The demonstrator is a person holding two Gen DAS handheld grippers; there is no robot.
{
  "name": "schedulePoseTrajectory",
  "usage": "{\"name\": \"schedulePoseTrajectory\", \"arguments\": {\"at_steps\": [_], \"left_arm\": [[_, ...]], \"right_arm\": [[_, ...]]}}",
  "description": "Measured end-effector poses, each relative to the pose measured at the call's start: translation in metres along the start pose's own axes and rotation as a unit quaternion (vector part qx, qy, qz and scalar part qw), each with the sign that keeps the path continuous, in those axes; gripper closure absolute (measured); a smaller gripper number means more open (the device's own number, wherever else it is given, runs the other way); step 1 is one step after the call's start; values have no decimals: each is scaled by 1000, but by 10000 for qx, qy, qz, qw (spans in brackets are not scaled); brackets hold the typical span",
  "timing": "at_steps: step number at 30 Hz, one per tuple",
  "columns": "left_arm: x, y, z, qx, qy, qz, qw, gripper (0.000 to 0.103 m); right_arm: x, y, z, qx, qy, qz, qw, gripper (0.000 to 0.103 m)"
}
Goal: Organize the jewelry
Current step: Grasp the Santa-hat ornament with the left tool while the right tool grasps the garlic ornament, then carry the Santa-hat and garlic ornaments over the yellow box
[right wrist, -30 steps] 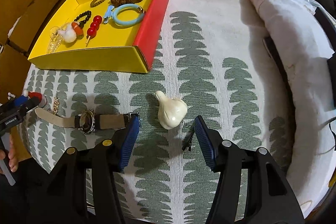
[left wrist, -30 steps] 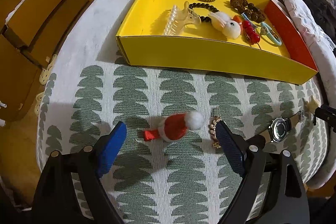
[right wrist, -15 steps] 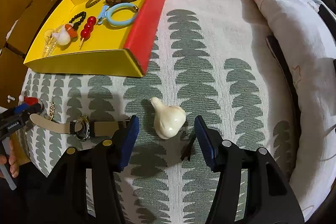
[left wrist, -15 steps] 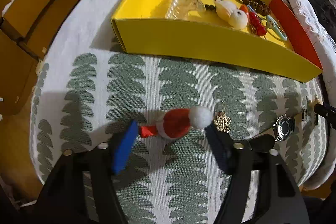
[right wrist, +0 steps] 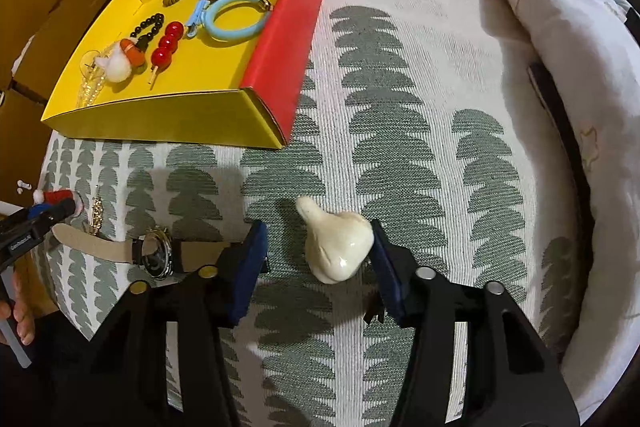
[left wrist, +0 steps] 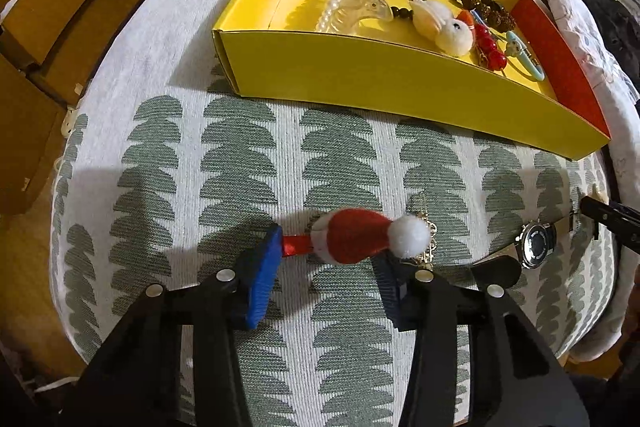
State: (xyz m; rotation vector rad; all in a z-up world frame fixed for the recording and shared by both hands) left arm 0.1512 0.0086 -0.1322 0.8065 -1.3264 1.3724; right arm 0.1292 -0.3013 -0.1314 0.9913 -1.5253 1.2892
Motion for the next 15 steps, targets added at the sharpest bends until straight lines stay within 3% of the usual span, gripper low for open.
{"name": "schedulePoseTrajectory", "arguments": {"at_steps": [8, 15], "left_arm": [[9, -2, 1, -6, 146, 136, 9998, 59], [15, -7, 2, 38, 240, 200, 9995, 60]], "right_arm": [[3, -1, 5, -120, -90, 9, 9999, 69], [5, -1, 6, -162, -155, 8, 9997, 72]]}}
Point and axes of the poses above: each gripper's, at about its wrist camera, not at the fingertips, and x roughly against the way its jaws point, z to its right, y to its underside, the point moved 1 cm from there along -x, roughly the way its jaws point, and after that the axes turned 3 degrees about y, right-handed, at the moved point
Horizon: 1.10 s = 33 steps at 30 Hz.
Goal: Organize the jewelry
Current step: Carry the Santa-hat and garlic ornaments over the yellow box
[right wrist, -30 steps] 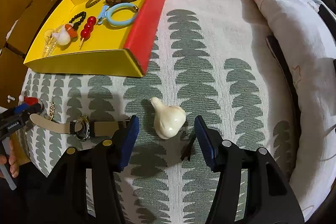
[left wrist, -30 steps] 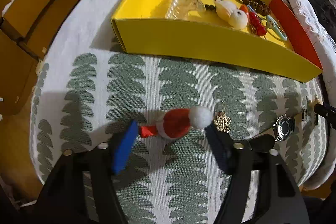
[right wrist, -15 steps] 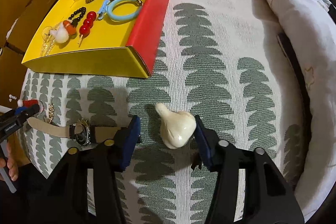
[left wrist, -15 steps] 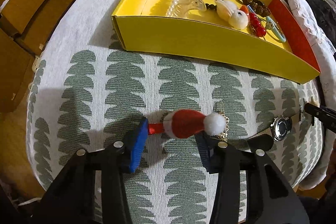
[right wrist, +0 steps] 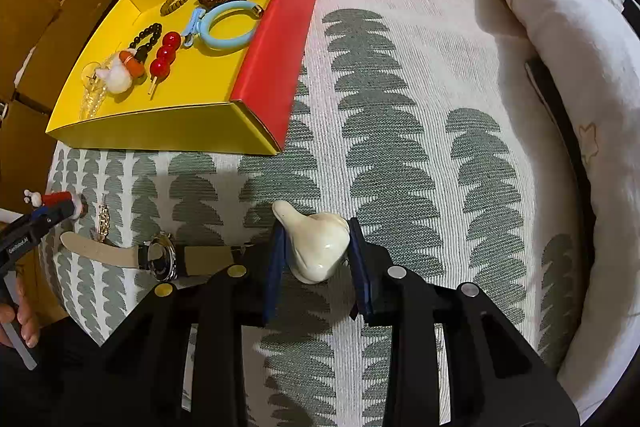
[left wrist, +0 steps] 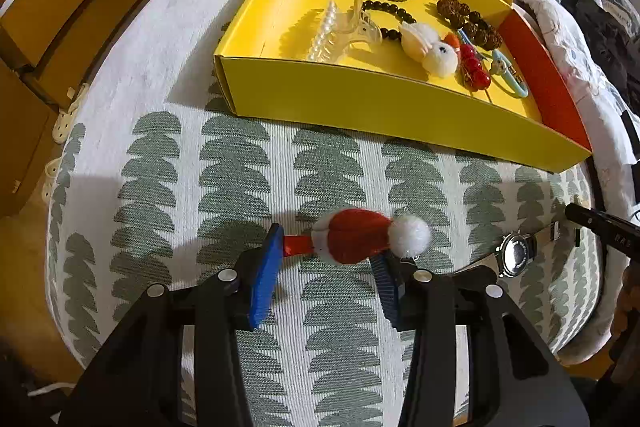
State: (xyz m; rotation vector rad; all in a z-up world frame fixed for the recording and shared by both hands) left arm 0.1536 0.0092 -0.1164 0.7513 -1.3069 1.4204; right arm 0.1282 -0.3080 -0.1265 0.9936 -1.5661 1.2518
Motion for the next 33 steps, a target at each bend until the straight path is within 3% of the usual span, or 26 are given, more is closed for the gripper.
{"name": "schedulePoseTrajectory", "arguments": {"at_steps": [9, 18, 25, 29, 33], "left_arm": [[17, -4, -4, 99, 206, 179, 9996, 60], [47, -16, -3, 177, 553, 575, 9967, 60], [65, -55, 1, 287, 714, 913, 9929, 60], [68, -80, 16, 184, 694, 1097, 9914, 60], [55, -107, 30, 96, 717, 1007, 9923, 60]], "right_arm": [[21, -1, 4, -59, -95, 195, 9997, 72], [76, -15, 0, -136, -544, 821, 9950, 72], [111, -53, -30, 40, -996, 1212, 9876, 72], [106, -80, -53, 168, -1168, 1210, 9856, 72], [88, -102, -73, 251, -1279, 1086, 9855, 72]]}}
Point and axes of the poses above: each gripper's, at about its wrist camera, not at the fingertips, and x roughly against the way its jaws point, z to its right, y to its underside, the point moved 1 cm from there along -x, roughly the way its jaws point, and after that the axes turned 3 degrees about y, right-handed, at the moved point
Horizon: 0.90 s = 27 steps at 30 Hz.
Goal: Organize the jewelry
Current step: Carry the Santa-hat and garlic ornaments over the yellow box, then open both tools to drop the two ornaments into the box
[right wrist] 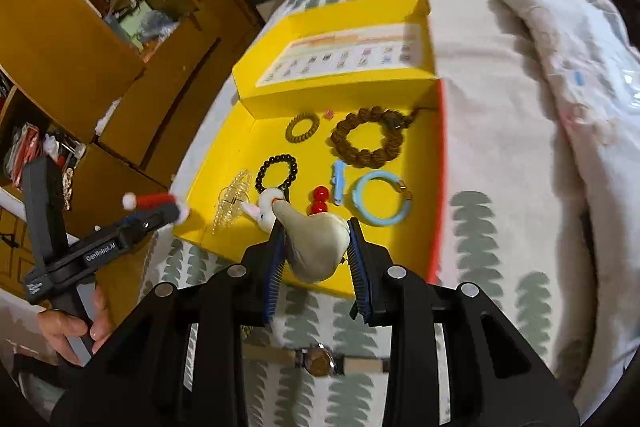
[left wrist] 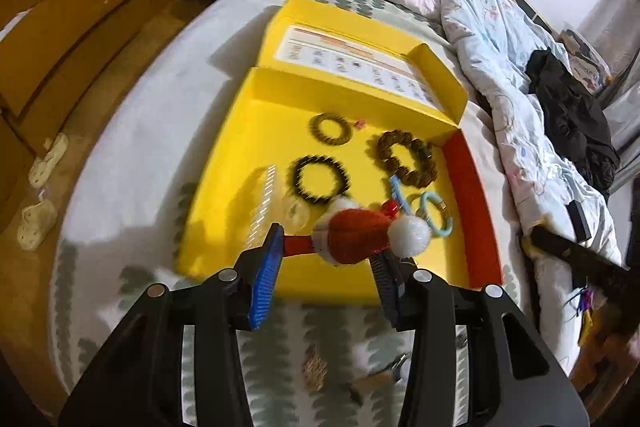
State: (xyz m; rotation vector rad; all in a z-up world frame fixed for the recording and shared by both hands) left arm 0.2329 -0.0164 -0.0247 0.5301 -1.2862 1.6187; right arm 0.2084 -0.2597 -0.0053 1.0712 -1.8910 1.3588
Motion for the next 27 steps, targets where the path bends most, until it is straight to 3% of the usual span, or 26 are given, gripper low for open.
{"name": "schedulePoseTrajectory", "arguments": {"at_steps": [7, 16, 27], "left_arm": [[-49, -45, -1, 36, -192, -212, 9996, 60], [-100, -67, -24, 113, -512, -512, 9973, 60], [-131, -74, -39, 157, -661, -736, 9950, 59]], "right_arm": [[-52, -29, -12, 122, -28, -193, 9997, 72], [-126, -62, -8, 198, -92, -563, 9982, 72], [-174, -66, -2, 264, 37, -772, 9967, 72]]}}
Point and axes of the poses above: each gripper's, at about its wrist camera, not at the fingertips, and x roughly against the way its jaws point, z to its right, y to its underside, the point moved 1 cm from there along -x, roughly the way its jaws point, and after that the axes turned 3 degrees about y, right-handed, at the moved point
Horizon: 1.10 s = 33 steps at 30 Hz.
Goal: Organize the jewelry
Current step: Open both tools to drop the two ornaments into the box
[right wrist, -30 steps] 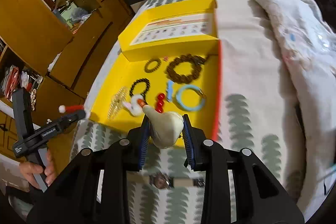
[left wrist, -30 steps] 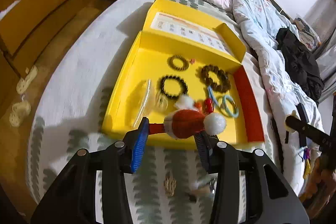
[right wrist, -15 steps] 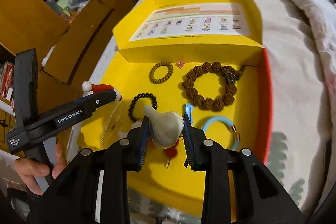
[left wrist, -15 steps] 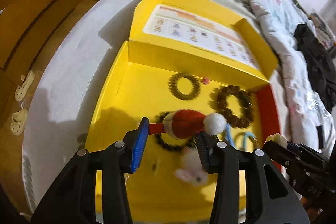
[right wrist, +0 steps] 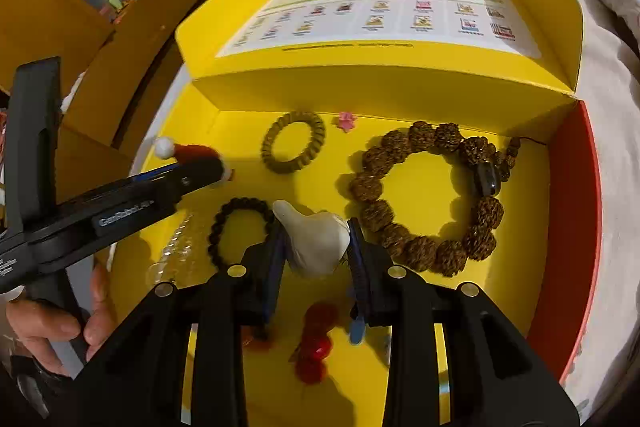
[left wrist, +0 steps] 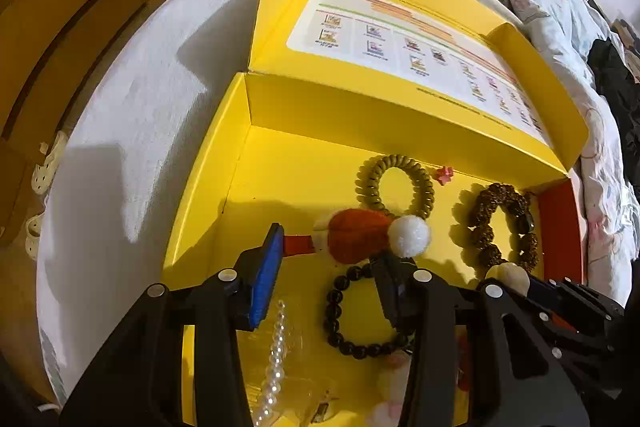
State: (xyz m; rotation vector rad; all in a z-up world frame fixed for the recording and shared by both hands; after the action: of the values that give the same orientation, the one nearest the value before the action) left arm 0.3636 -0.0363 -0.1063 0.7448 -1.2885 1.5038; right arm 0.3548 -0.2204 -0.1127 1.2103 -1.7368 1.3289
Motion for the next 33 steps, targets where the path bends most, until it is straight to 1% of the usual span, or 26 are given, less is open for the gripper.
{"name": "schedulePoseTrajectory", "arguments": {"at_steps": [6, 8, 10, 12, 13, 15, 16, 17, 21, 24, 26, 33], "left_arm": [[-5, 0, -6, 88, -31, -62, 9999, 59], [-4, 0, -6, 106, -35, -52, 9999, 58], [-1, 1, -6, 110, -104, 12, 9999, 58], [-1, 1, -6, 93, -102, -3, 9999, 57], [-1, 0, -6, 93, -98, 0, 9999, 57], [2, 1, -8, 92, -115, 30, 9999, 54], [3, 0, -8, 91, -104, 39, 9999, 52], [4, 0, -7, 97, -93, 51, 9999, 52], [13, 0, -9, 116, -66, 119, 9998, 52], [22, 3, -7, 75, -114, 177, 9998, 51], [29, 6, -6, 51, -124, 212, 9997, 47], [75, 35, -9, -112, -121, 463, 9988, 45]], "right_arm": [[0, -2, 4, 21, -43, 93, 9999, 72], [0, -3, 2, 94, -8, 59, 9999, 66], [0, -2, 1, 169, 72, 42, 9998, 65], [3, -3, 0, 167, 103, 120, 9997, 60], [5, -3, -1, 179, 144, 145, 9996, 55], [10, -4, -2, 183, 160, 227, 9994, 51], [12, -4, -3, 193, 154, 253, 9994, 45], [15, -4, -3, 197, 157, 277, 9993, 43], [33, -5, -1, 171, 218, 441, 9986, 42], [49, -5, 0, 150, 202, 541, 9982, 42], [62, -4, 0, 136, 212, 588, 9980, 42], [117, 15, -11, 158, 233, 821, 9962, 41]]}}
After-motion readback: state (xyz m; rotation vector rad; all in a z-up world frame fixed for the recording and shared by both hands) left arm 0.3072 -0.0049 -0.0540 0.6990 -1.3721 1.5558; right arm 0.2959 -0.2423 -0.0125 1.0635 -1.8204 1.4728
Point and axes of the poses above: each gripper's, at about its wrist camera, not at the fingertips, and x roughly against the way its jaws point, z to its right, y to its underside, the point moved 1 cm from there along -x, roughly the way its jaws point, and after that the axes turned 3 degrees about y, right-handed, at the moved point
